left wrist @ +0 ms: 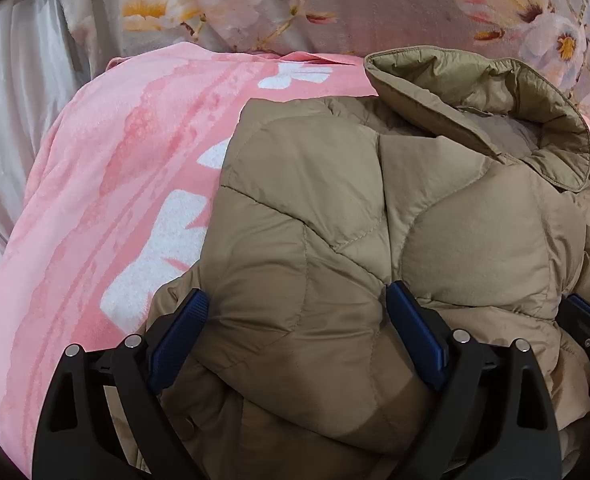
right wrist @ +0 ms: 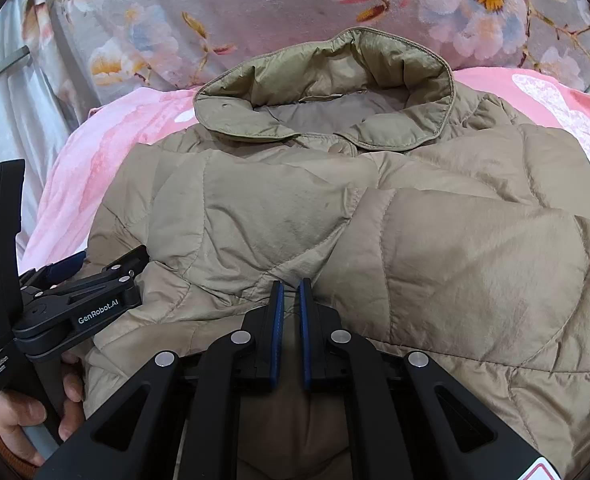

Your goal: Fold large clothes

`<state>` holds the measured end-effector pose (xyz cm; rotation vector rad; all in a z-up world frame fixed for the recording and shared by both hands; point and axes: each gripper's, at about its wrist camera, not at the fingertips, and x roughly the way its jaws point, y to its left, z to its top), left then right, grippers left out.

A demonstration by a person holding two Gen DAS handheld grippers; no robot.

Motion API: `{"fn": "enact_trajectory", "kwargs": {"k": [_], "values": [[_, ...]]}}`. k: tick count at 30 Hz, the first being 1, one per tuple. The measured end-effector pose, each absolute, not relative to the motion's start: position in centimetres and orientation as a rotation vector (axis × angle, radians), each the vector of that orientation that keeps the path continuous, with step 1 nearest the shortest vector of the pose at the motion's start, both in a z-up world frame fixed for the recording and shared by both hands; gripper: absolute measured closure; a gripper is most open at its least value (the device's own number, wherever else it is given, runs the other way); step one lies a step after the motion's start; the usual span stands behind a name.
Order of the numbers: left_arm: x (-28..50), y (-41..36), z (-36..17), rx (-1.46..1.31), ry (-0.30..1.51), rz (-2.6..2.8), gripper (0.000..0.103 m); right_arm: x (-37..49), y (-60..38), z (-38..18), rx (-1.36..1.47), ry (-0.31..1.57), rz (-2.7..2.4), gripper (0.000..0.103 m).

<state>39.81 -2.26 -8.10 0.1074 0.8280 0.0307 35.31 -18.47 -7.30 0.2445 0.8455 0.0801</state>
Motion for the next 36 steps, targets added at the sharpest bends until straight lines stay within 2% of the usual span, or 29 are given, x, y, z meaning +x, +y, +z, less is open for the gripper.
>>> {"fn": "enact_trajectory", "kwargs": {"k": [29,36], "values": [[39.6,-2.9,-8.1,0.167,0.812,0.068,0.014,35.5,-18.0,-7.4,0.214,0.845,0.060,0.099],[39.6,-2.2,-8.0,0.116,0.819,0.035,0.014,35.6,-20.6,-7.9,0.400,0.827,0.145,0.099]]}}
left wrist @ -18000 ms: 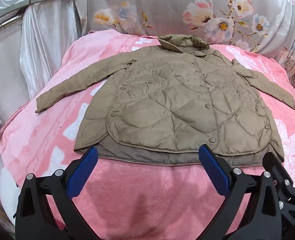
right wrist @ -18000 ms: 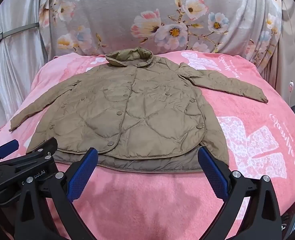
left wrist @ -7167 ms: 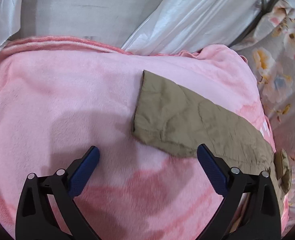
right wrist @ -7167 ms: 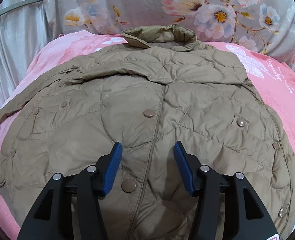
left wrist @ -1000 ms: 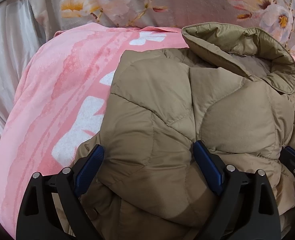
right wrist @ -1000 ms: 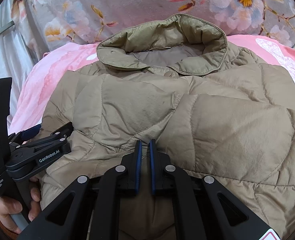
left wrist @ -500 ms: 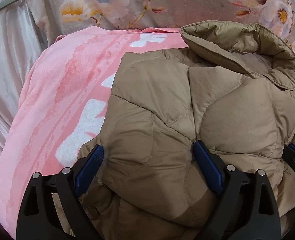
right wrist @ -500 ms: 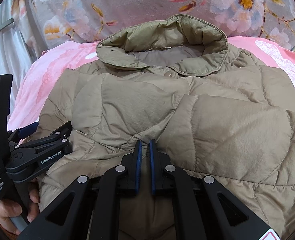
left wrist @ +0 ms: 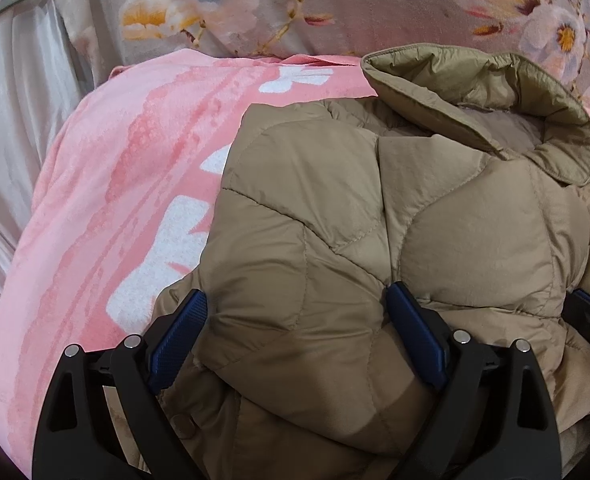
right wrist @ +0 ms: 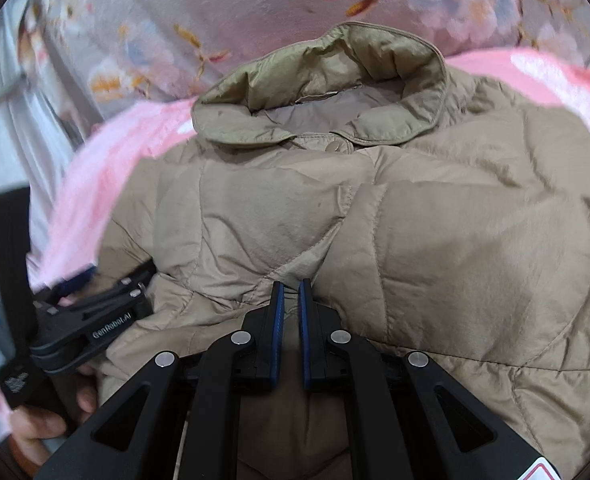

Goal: Fold large clothes
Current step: 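Grasp the collar edge with the left tool while the right tool grips the shoulder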

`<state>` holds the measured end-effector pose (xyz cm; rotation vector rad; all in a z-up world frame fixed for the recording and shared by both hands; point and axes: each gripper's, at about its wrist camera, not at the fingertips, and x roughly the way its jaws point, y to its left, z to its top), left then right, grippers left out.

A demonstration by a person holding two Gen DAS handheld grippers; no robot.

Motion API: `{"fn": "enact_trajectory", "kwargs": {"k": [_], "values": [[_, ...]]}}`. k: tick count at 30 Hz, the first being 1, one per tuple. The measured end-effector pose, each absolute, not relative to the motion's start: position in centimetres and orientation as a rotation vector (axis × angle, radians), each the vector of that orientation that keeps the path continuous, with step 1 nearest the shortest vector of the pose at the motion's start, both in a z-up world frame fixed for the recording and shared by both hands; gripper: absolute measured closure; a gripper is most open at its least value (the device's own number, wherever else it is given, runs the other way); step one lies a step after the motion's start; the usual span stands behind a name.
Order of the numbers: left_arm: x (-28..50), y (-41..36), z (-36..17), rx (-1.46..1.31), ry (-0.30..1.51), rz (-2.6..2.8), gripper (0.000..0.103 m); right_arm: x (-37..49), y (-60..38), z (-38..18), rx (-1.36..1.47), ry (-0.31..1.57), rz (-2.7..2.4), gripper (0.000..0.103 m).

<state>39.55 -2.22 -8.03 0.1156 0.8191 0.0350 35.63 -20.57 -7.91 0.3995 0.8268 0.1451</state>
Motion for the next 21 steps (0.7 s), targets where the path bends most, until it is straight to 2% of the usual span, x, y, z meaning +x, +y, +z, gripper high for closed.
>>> {"fn": "enact_trajectory", "kwargs": {"k": [3,6,8,10,11,15,18,19,20,21], "values": [[39.4,-0.8,-7.3,0.019,0.836,-0.047,0.014,34.9,-22.2,-7.4,0.477,0.807,0.167,0.095],[38.8,0.8,-4.2,-0.121,0.846,-0.186,0.014,34.2,-23.7,-5.6,0.474,0.793,0.154,0.082],[39.1,1.3,-2.0,-0.196,0.819,-0.235,0.014,34.0,-25.2,-4.3,0.499,0.759,0.134,0.055],[40.6,1.2,0.3,-0.292,0.803,-0.302,0.012,34.5,-27.6,-2.6,0.553,0.706,0.082,0.043],[41.7,0.9,1.0,-0.336,0.810,-0.342,0.010,35.2,-28.7,-2.0,0.578,0.691,0.060,0.042],[46.5,-1.0,0.3,-0.450,0.880,-0.377,0.008,39.3,-31.5,-2.0,0.631,0.721,-0.018,0.042],[50.2,-2.7,-3.7,-0.527,1.010,-0.375,0.012,42.3,-32.1,-4.3,0.663,0.798,-0.043,0.042],[50.9,-3.0,-4.7,-0.556,1.038,-0.373,0.018,43.0,-32.1,-4.9,0.661,0.819,-0.038,0.051],[51.5,-3.3,-5.5,-0.571,1.060,-0.361,0.024,43.7,-31.9,-5.3,0.647,0.839,-0.032,0.078],[51.7,-3.5,-5.7,-0.571,1.056,-0.359,0.044,44.4,-31.7,-5.5,0.630,0.857,-0.021,0.096]]}}
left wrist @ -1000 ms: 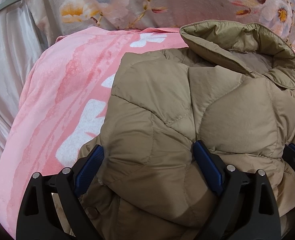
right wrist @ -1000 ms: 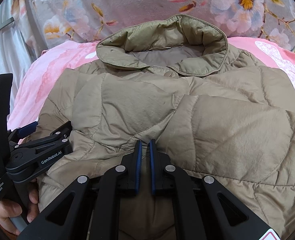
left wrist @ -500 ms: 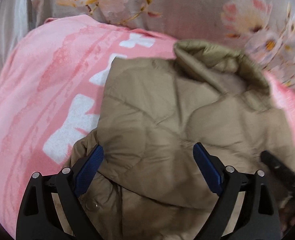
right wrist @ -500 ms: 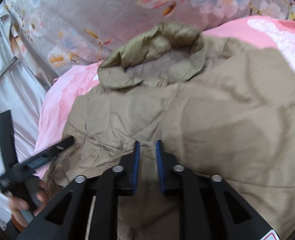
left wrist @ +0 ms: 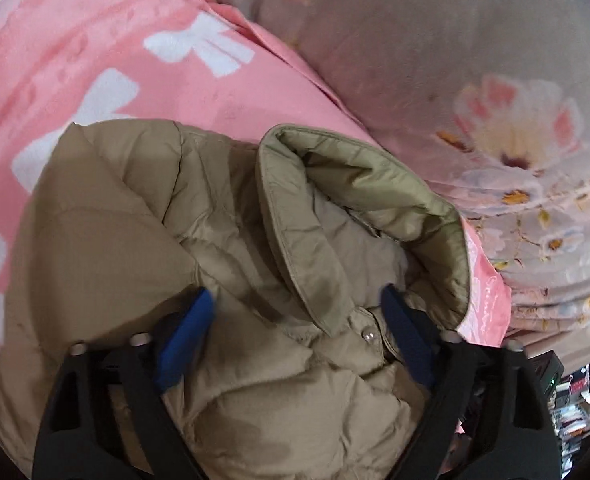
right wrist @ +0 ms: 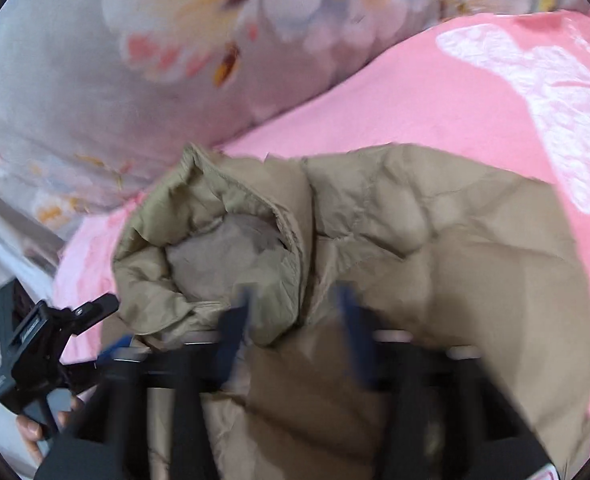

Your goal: Fold large clothes

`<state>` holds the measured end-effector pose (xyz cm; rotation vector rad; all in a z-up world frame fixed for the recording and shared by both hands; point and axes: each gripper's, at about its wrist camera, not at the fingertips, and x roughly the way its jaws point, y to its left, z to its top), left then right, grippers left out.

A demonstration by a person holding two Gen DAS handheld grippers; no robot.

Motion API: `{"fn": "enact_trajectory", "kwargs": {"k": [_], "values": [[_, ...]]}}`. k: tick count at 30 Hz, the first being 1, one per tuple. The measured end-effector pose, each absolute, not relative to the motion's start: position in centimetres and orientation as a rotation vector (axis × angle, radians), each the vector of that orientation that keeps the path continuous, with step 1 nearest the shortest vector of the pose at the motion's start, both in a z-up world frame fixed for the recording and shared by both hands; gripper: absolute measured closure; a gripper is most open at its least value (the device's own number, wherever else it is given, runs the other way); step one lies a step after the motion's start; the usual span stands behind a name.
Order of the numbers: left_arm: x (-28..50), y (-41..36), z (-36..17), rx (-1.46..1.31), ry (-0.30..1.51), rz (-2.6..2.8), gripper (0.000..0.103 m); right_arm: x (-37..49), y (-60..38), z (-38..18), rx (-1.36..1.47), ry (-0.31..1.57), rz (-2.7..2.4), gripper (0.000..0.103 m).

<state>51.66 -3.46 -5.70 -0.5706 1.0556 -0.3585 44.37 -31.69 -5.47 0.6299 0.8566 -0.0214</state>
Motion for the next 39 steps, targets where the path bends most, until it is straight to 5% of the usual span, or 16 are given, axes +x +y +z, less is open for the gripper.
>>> {"fn": "enact_trajectory", "kwargs": {"k": [1,3,9,39], "values": [[51.9,-4.0,-5.5,-0.551,1.046,-0.390,0.071,44.6,-31.7,-4.9,0.617,0.839,-0.012,0.100],[51.6,-4.4,-4.8,-0.533,1.033,-0.439,0.094,43.4,-31.7,-2.3,0.597,0.703,0.038,0.100],[49.4,-5.3,-6.1,-0.361,0.970,-0.397,0.098,42.8,-29.4,-4.2,0.319,0.750,-0.080,0.100],[48.8,-7.3,-9.3,-0.154,0.915,-0.340,0.097,45.1,-30.1,-9.4,0.421,0.859,-0.074,0.103]]}}
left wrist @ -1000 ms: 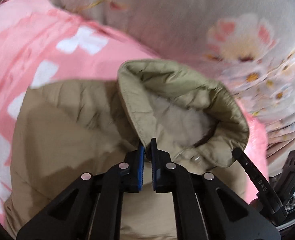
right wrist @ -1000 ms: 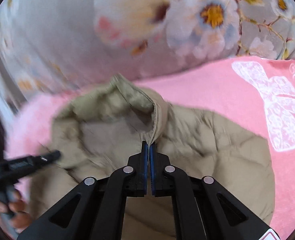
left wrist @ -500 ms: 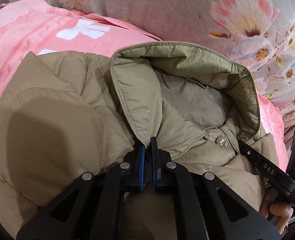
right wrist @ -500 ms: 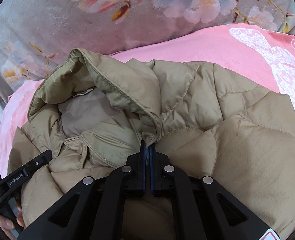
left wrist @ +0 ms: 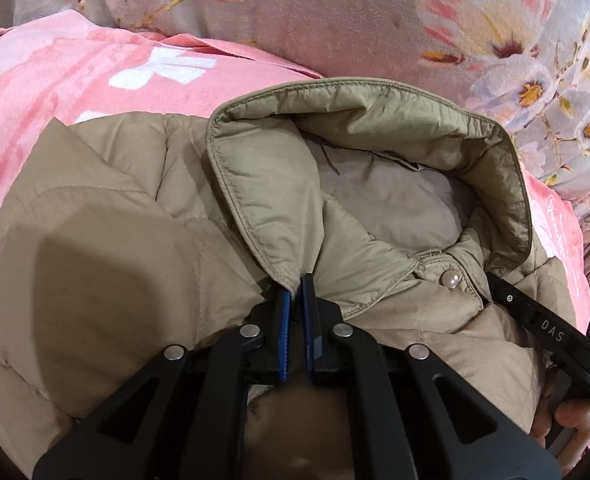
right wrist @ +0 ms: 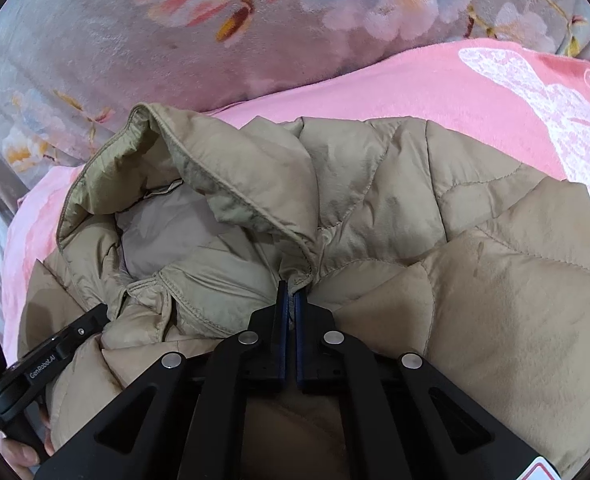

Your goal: Fold large clothes

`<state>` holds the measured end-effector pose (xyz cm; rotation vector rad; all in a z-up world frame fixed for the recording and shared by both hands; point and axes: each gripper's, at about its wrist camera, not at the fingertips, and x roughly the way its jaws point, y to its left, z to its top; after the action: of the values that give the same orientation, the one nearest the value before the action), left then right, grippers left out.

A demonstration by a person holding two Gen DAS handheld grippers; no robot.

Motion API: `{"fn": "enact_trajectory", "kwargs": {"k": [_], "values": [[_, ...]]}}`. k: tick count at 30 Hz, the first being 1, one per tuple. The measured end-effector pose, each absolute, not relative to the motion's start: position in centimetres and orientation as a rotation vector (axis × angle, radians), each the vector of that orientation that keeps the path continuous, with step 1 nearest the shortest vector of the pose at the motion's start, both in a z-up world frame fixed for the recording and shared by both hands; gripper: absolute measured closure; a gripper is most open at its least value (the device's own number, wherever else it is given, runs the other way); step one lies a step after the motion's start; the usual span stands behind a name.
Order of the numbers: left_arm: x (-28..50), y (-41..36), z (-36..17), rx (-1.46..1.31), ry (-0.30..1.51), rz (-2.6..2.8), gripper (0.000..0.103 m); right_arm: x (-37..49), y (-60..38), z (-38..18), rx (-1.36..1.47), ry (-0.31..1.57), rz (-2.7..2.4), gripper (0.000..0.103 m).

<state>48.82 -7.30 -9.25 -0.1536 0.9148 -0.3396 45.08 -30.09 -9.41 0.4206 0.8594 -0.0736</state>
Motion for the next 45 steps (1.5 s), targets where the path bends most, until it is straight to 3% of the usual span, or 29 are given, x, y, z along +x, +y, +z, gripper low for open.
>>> {"fn": "enact_trajectory", "kwargs": {"k": [8,11,17,19,23,26,31,33,34,45], "values": [[47.8,-4.9,-8.1,-0.260,0.944,-0.389,0.095,43.6,-32.0,-8.8,0.541,0.903,0.008,0.100],[46.7,-2.7,-4.8,-0.247,0.924,-0.407,0.086,41.1,-32.9,-5.8,0.509,0.879,-0.053,0.089],[52.8,-0.6,2.6,-0.346,0.870,-0.306,0.068,44.4,-32.6,0.9,0.538,0.724,-0.026,0.089],[55.3,-1.0,3.2,-0.404,0.879,-0.282,0.068,47.1,-32.0,1.8,0.562,0.668,-0.014,0.089],[60.5,-4.3,1.2,-0.449,0.978,-0.280,0.068,52.7,-32.0,0.4,0.633,0.675,-0.068,0.088],[61.4,-6.4,-1.3,-0.443,1.044,-0.291,0.069,55.0,-31.4,-2.2,0.625,0.795,-0.068,0.088],[57.6,-8.5,-3.6,-0.238,1.101,-0.395,0.070,52.1,-28.6,-2.9,0.315,0.879,0.026,0.091],[56.1,-8.7,-4.4,-0.146,1.114,-0.390,0.070,50.5,-28.8,-3.9,0.252,0.914,0.003,0.096],[55.3,-8.5,-5.0,-0.115,1.118,-0.388,0.071,50.2,-29.0,-4.2,0.231,0.919,-0.011,0.103],[51.5,-9.5,-7.7,0.011,0.906,-0.353,0.072,50.4,-28.1,-8.2,0.092,0.896,-0.108,0.103]]}}
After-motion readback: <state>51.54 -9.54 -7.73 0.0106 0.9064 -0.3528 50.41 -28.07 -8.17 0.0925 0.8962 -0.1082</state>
